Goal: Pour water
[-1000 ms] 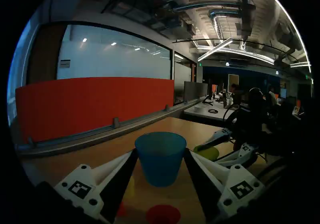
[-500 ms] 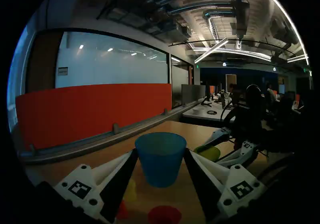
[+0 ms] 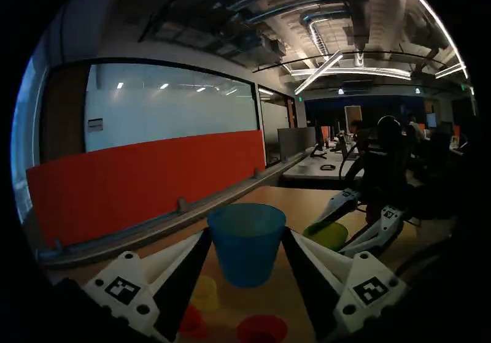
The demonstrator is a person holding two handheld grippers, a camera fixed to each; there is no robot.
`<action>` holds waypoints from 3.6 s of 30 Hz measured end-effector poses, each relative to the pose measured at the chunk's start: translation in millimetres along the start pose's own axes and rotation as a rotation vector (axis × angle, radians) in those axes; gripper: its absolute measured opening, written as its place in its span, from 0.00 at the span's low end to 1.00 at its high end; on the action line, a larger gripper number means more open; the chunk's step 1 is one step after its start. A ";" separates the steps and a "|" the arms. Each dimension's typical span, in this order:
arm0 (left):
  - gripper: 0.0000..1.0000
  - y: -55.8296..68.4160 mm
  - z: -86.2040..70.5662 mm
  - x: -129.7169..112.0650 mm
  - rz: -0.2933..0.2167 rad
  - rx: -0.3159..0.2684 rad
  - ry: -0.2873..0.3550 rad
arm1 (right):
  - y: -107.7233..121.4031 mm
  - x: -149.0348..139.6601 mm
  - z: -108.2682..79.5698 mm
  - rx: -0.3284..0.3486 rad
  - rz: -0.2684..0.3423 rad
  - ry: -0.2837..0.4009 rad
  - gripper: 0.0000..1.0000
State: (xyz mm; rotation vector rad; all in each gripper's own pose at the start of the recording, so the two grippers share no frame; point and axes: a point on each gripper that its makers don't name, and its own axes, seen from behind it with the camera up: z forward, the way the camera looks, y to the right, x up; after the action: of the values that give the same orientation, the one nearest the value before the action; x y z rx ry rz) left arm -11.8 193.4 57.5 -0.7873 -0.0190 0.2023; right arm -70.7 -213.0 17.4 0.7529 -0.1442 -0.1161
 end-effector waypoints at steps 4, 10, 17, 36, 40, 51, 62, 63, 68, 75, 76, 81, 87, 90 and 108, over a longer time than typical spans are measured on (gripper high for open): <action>0.83 2.6 -1.4 4.8 0.043 0.004 0.007 | -6.2 1.1 2.7 0.017 0.000 0.000 0.92; 0.83 6.4 -2.4 10.4 0.105 0.008 0.008 | -14.8 2.8 7.4 0.040 -0.004 0.000 0.92; 0.83 12.2 -4.4 15.5 0.176 0.014 0.008 | -22.7 2.8 11.7 0.060 -0.006 -0.004 0.92; 0.83 17.4 -8.7 23.4 0.341 0.045 0.006 | -30.3 2.6 17.6 0.084 -0.003 -0.006 0.92; 0.83 18.8 -9.4 24.2 0.384 0.052 0.000 | -32.8 3.5 19.1 0.090 -0.005 -0.008 0.92; 0.83 22.5 -7.1 29.8 0.485 0.076 0.003 | -36.8 5.9 22.0 0.098 -0.010 -0.008 0.92; 0.83 26.0 -8.6 33.3 0.575 0.102 -0.002 | -38.2 8.0 23.8 0.102 -0.011 -0.005 0.92; 0.83 26.5 -8.8 33.5 0.582 0.103 -0.002 | -38.0 8.1 23.7 0.102 -0.011 -0.005 0.92; 0.83 28.6 -9.7 34.6 0.608 0.109 -0.002 | -37.2 8.2 23.1 0.102 -0.010 -0.004 0.92; 0.83 30.6 -10.0 36.4 0.657 0.117 -0.009 | -38.2 7.4 22.7 0.103 -0.010 -0.003 0.92; 0.83 30.9 -9.7 36.7 0.661 0.117 -0.010 | -38.3 7.5 22.8 0.103 -0.010 -0.002 0.92; 0.83 31.5 -8.2 39.0 0.684 0.119 -0.012 | -38.5 8.4 23.0 0.104 -0.008 0.000 0.92; 0.83 32.5 -6.2 41.3 0.733 0.124 -0.013 | -38.3 8.9 23.6 0.103 -0.008 0.001 0.92; 0.83 33.7 -4.8 42.6 0.752 0.123 -0.011 | -38.1 9.5 23.8 0.103 -0.007 0.004 0.92; 0.83 34.2 0.9 46.3 0.829 0.131 -0.009 | -36.3 8.4 22.6 0.101 -0.006 0.009 0.91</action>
State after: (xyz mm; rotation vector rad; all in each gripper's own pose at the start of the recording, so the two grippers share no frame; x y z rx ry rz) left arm 27.6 226.2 31.2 -0.6261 0.3147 0.9823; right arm -68.2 -255.8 9.4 0.8548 -0.1406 -0.1114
